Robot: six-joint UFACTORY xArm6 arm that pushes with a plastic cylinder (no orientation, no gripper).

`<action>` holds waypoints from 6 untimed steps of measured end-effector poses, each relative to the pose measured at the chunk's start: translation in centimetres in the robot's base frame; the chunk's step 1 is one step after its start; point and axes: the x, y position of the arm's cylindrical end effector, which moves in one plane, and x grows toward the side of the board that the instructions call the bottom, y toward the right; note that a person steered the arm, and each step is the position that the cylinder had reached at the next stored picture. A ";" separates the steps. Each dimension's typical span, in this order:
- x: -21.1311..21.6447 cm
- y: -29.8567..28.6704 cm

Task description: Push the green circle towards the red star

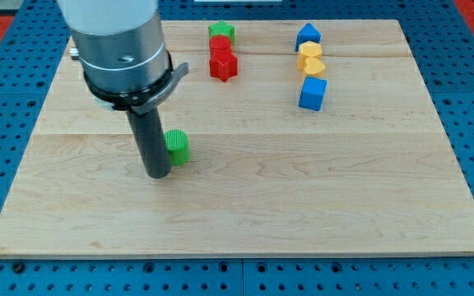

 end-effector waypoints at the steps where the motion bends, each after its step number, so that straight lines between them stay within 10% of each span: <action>1: -1.6 -0.1; 4: -9.2 3.8; 6: -4.9 5.7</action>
